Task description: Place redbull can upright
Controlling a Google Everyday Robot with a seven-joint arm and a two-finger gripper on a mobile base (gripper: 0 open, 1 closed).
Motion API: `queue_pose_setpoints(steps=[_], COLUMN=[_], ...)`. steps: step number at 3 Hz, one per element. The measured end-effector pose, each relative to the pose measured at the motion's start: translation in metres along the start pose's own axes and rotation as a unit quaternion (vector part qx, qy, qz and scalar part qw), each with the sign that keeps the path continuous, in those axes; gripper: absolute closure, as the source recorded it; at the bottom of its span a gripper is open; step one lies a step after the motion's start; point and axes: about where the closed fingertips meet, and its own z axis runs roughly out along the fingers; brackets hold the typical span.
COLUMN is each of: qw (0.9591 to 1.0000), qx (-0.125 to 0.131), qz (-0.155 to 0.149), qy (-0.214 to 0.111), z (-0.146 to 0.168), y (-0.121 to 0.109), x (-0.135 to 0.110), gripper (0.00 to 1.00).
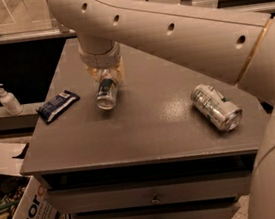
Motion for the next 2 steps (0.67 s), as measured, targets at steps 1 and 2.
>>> queue_pose_setpoints(steps=[1,2], qw=[0.9999,0.9974], qx=[0.014,0.048], qz=[-0.008,-0.051], qy=[0.002,0.013], z=[-0.0003,-0.0049], y=[0.0014,0.0], x=[-0.003,-0.0098], gripper=[1.0,1.0])
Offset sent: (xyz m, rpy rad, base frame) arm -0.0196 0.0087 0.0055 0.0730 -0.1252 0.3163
